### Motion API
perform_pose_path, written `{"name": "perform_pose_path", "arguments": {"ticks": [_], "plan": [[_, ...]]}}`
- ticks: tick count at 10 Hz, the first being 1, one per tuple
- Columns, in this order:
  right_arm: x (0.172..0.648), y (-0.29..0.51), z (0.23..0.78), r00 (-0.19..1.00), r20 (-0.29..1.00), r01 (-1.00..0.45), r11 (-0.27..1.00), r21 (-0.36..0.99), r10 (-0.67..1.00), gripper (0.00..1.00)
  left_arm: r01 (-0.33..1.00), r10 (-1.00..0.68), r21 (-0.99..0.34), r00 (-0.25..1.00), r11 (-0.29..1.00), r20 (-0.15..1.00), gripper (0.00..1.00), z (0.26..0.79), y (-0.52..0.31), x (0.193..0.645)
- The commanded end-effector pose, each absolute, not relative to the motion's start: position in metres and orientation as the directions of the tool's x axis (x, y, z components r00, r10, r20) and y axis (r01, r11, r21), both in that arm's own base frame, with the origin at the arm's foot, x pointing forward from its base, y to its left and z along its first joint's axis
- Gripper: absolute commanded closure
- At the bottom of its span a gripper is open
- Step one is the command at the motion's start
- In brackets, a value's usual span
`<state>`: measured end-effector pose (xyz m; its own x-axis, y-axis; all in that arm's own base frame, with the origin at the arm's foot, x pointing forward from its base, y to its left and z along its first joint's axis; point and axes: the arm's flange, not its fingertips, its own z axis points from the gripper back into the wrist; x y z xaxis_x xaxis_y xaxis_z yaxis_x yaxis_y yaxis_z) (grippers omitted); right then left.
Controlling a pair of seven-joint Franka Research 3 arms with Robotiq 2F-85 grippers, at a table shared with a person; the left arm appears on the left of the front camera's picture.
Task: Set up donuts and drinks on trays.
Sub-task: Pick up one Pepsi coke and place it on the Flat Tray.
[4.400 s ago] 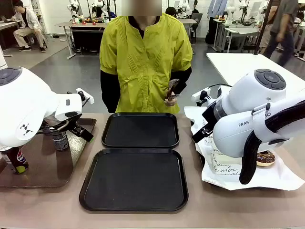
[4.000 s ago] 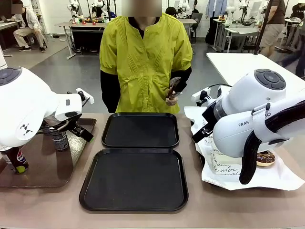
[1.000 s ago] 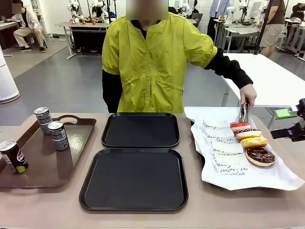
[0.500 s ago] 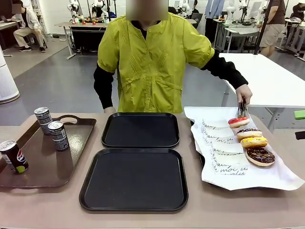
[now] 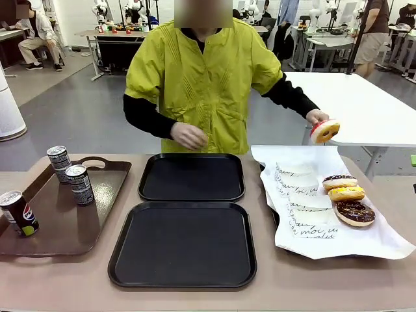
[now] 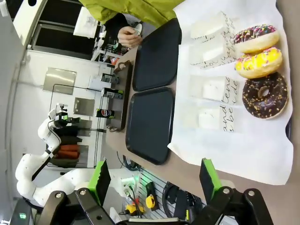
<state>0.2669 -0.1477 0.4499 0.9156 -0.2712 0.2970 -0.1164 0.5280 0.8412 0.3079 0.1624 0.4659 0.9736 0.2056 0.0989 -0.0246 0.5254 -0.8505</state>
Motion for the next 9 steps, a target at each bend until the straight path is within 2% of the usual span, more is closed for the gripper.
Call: {"name": "perform_pose_path", "arguments": {"ticks": [1,9], "plan": [[0.2692,-0.1478,0.4467,0.916,0.293,-0.114,0.522,0.846,-0.274,0.0,-0.026,0.211,-0.856,0.972,0.516,0.098,0.0,0.465,0.1622,0.3092],[0.2692,-0.1478,0.4467,0.916,0.293,-0.114,0.522,0.846,-0.274,0.0,-0.026,0.211,-0.856,0.972,0.516,0.098,0.0,0.465,0.1622,0.3092]]}}
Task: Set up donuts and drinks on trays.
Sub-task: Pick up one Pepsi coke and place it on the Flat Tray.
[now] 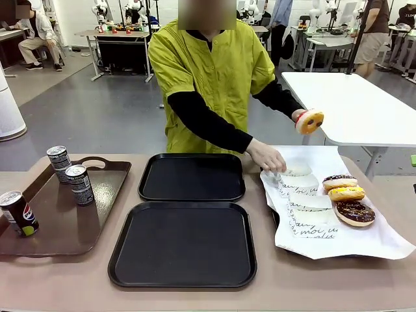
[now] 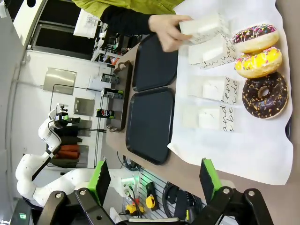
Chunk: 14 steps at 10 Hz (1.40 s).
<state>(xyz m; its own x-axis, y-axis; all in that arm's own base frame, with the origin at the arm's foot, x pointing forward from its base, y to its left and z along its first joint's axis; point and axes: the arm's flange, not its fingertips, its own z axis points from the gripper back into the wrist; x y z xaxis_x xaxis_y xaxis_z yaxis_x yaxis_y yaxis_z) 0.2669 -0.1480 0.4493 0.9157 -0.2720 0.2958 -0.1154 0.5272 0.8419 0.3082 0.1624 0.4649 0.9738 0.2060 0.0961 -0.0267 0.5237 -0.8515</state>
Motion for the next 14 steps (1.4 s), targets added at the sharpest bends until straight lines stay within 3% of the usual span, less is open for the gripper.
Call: {"name": "perform_pose_path", "arguments": {"ticks": [1,9,10,14], "plan": [[0.269,-0.148,0.447,0.916,0.293,-0.114,0.522,0.846,-0.274,0.0,-0.026,0.211,-0.856,0.972,0.516,0.098,0.0,0.465,0.162,0.309],[0.269,-0.148,0.447,0.916,0.293,-0.114,0.522,0.846,-0.274,0.0,-0.027,0.206,-0.851,0.974,0.524,0.096,0.0,0.465,0.162,0.308],[0.269,-0.148,0.447,0.916,0.293,-0.114,0.522,0.846,-0.274,0.0,0.026,0.157,-0.775,0.975,0.631,0.16,0.0,0.485,0.143,0.324],[0.269,-0.148,0.447,0.916,0.293,-0.114,0.522,0.846,-0.274,0.0,0.109,-0.032,-0.443,0.984,0.89,0.178,0.0,0.54,0.044,0.409]]}}
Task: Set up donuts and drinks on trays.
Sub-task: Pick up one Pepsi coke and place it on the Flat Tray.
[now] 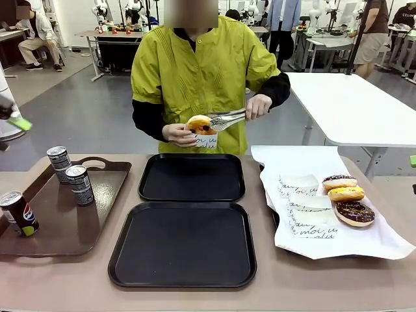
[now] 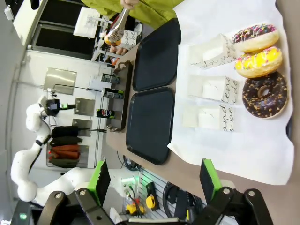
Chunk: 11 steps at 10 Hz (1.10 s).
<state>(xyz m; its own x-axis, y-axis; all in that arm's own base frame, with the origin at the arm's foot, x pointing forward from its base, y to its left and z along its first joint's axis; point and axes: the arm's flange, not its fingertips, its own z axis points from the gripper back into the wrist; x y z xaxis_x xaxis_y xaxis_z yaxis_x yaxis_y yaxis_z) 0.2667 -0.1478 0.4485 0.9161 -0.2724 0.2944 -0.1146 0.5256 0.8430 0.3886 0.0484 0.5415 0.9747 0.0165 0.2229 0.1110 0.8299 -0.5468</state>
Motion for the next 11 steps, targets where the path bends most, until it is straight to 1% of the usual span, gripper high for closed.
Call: {"name": "perform_pose_path", "arguments": {"ticks": [1,3,5,6,8,9,10,11], "plan": [[0.269,-0.148,0.447,0.916,0.293,-0.114,0.522,0.846,-0.274,0.0,0.148,-0.093,-0.328,0.98,0.933,0.178,0.0,0.538,0.024,0.414],[0.269,-0.148,0.447,0.916,0.293,-0.114,0.522,0.846,-0.274,0.0,0.189,-0.177,-0.14,0.98,0.972,0.093,0.0,0.526,-0.016,0.436],[0.269,-0.148,0.447,0.916,0.293,-0.114,0.522,0.846,-0.274,0.0,0.193,-0.189,-0.031,0.978,0.981,0.093,0.0,0.509,-0.042,0.437],[0.269,-0.148,0.447,0.916,0.293,-0.114,0.522,0.846,-0.274,0.0,0.189,-0.188,0.0,0.978,0.982,0.092,0.0,0.504,-0.053,0.448],[0.269,-0.148,0.447,0.916,0.293,-0.114,0.522,0.846,-0.274,0.0,0.136,-0.135,0.003,0.983,0.991,0.124,0.0,0.483,-0.07,0.454],[0.269,-0.148,0.447,0.916,0.293,-0.114,0.522,0.846,-0.274,0.0,0.13,-0.13,0.007,0.984,0.991,0.123,0.0,0.475,-0.079,0.458],[0.269,-0.148,0.447,0.916,0.293,-0.114,0.522,0.846,-0.274,0.0,0.105,-0.103,-0.002,0.983,0.994,0.15,0.0,0.472,-0.083,0.46],[0.269,-0.148,0.447,0.916,0.293,-0.114,0.522,0.846,-0.274,0.0,0.169,-0.166,-0.021,0.98,0.985,0.107,0.0,0.485,-0.071,0.455]]}}
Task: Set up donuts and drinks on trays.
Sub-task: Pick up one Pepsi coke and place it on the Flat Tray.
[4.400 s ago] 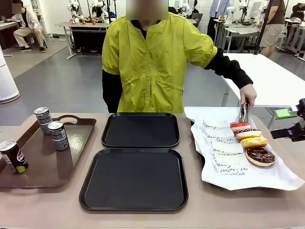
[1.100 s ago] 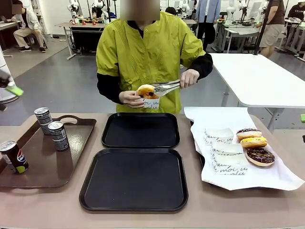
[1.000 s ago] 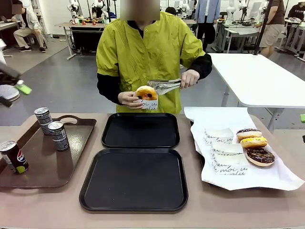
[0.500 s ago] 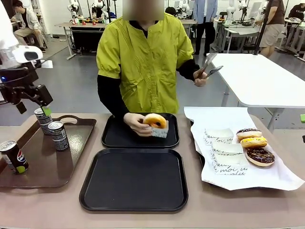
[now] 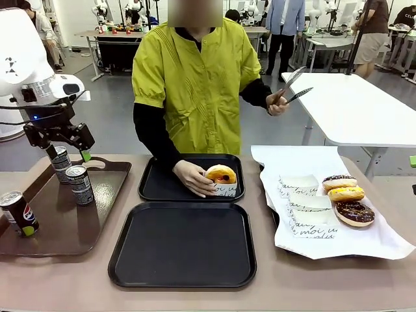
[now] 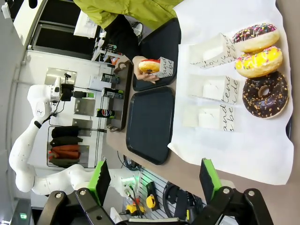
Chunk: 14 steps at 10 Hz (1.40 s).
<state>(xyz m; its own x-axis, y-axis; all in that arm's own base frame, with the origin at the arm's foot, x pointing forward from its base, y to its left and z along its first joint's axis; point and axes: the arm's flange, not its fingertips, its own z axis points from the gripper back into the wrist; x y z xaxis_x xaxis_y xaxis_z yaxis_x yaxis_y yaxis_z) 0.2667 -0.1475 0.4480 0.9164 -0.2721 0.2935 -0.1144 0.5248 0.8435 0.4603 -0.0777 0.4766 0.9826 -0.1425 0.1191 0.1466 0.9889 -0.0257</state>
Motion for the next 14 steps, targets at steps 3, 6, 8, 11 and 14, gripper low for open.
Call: {"name": "perform_pose_path", "arguments": {"ticks": [3,6,8,11,14], "plan": [[0.269,-0.148,0.447,0.916,0.293,-0.114,0.522,0.846,-0.274,0.0,0.169,-0.166,-0.021,0.98,0.985,0.107,0.0,0.485,-0.071,0.455],[0.269,-0.148,0.447,0.916,0.293,-0.114,0.522,0.846,-0.274,0.0,0.131,-0.127,-0.016,0.982,0.991,0.136,0.0,0.475,-0.078,0.475],[0.269,-0.148,0.447,0.916,0.293,-0.114,0.522,0.846,-0.274,0.0,0.114,-0.117,0.029,0.975,0.993,0.188,0.0,0.458,-0.076,0.467],[0.269,-0.148,0.447,0.916,0.293,-0.114,0.522,0.846,-0.274,0.0,0.069,-0.088,0.098,0.975,0.993,0.205,0.0,0.438,-0.078,0.485],[0.269,-0.148,0.447,0.916,0.293,-0.114,0.522,0.846,-0.274,0.0,0.029,-0.049,0.116,0.984,0.993,0.173,0.0,0.416,-0.075,0.489]]}}
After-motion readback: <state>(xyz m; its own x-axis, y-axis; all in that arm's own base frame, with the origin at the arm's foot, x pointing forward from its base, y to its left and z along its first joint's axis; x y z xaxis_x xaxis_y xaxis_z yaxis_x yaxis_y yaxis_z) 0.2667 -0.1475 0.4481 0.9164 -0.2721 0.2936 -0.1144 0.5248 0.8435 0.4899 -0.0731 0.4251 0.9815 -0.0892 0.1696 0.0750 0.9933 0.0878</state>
